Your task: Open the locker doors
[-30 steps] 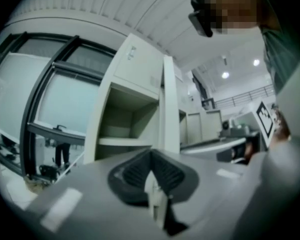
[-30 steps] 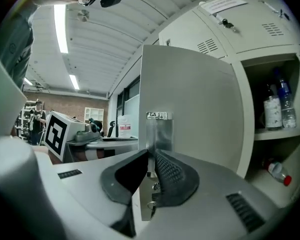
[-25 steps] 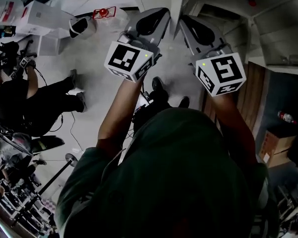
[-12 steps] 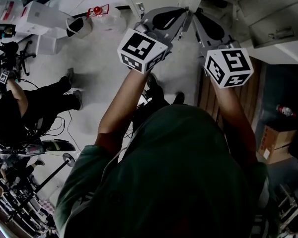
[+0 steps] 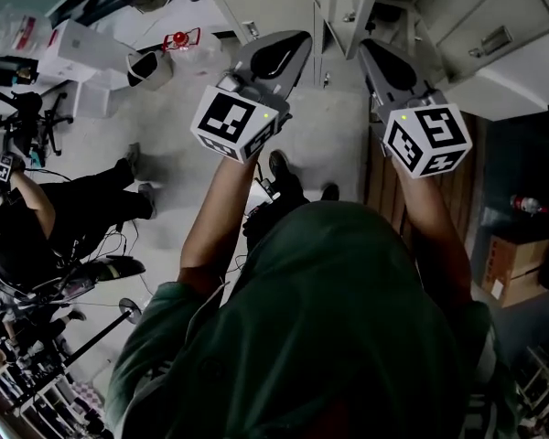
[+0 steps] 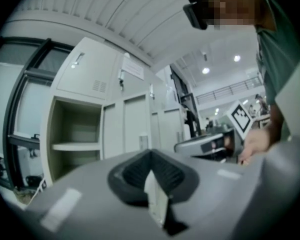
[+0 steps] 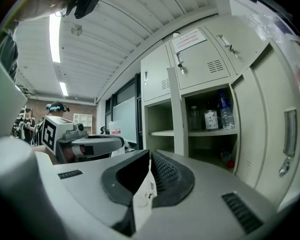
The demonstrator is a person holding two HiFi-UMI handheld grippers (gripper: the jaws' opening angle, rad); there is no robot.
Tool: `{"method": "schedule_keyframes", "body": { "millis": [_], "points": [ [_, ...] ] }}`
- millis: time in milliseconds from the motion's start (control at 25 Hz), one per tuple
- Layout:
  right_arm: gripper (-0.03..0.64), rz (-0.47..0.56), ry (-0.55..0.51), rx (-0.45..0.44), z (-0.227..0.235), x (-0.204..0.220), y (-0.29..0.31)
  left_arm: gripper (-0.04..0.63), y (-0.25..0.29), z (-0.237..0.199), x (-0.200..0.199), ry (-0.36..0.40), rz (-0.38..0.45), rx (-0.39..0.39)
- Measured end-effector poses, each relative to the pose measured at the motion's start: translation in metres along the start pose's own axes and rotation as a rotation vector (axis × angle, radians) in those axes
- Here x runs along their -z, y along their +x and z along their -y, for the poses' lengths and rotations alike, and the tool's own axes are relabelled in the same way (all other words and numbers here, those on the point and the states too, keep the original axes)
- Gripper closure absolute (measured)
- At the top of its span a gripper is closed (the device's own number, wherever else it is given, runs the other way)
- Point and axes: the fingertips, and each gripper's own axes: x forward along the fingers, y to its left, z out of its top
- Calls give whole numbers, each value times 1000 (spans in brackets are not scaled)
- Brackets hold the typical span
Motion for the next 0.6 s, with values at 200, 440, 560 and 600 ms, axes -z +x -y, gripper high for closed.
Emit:
{"method": "schedule_keyframes", "body": {
  "millis": [200, 440, 560, 600],
  "points": [
    [604, 9, 12, -25, -6, -2, -24, 601, -24, 7, -6, 18, 9, -35],
    [611, -7, 33, -76, -13, 2, -44, 601, -46, 14, -20, 22, 23, -71],
    [612, -24, 38, -122, -19, 7, -51, 601, -55, 17, -15, 31, 3, -75],
    [612, -29, 36, -138, -22, 10, -54, 601, -58, 18, -12, 33, -4, -78]
  ]
}}
